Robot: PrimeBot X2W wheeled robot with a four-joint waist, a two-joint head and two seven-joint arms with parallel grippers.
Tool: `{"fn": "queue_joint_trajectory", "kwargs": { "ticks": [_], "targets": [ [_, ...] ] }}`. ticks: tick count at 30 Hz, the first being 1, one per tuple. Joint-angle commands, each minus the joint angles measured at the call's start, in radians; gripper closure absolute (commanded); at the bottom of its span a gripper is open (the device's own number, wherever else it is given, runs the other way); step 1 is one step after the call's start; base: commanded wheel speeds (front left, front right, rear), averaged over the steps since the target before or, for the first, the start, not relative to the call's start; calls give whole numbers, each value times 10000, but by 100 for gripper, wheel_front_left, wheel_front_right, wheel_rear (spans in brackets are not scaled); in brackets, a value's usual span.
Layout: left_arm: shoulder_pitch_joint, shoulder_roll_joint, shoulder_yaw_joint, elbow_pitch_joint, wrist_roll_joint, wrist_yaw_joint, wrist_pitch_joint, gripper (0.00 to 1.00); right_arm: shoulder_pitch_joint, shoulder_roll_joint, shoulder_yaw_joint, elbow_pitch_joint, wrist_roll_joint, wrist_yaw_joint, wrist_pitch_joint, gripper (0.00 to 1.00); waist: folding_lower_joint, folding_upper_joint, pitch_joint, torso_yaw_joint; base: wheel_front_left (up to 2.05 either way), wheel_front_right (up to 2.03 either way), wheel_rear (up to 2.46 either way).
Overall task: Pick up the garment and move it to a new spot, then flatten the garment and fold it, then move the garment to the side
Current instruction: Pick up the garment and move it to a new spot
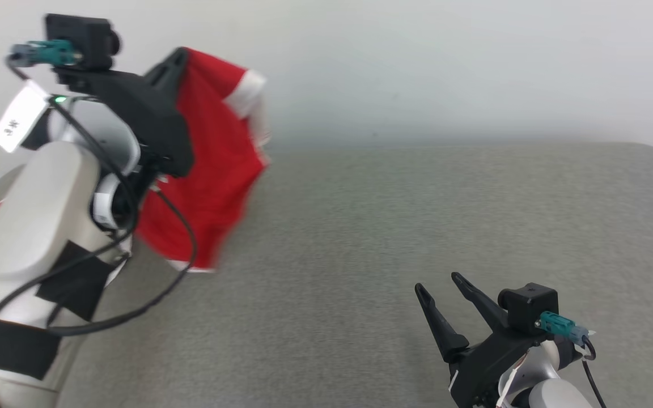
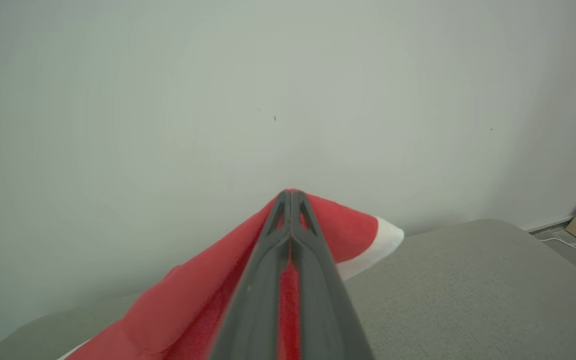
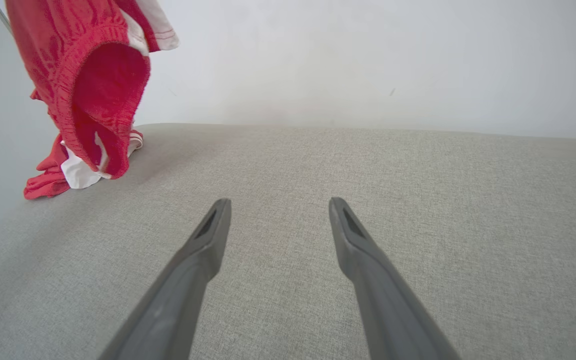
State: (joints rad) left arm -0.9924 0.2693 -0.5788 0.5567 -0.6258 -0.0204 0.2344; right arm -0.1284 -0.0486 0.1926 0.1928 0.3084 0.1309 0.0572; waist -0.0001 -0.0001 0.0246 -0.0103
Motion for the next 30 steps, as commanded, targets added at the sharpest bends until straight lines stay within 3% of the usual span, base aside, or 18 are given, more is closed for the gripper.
{"fn": "queue_joint_trajectory", "kwargs": {
  "ticks": [1,17,23,30],
  "targets": [
    [93,-53,-48,-103,13,-40,17,100,84,-40,15,17,129,-3,-65,0,1,1,-288,-629,0,0,0],
    [648,-1373,-453,-1512,-828,-294,76,100,-187,-37,27,80,227,-3,-148,0,1,1,-137,-2787,0,0,0],
    [1515,-1314,-744,-1157,-987,-160,288,100,-164,-37,-52,122,277,-3,-228,0,1,1,-40,-2950,0,0,0],
    [2381,-1454,-1411,233,-794,-205,477,100,-130,-37,-114,178,295,-3,-217,0,1,1,61,-2630,0,0,0]
  ]
}}
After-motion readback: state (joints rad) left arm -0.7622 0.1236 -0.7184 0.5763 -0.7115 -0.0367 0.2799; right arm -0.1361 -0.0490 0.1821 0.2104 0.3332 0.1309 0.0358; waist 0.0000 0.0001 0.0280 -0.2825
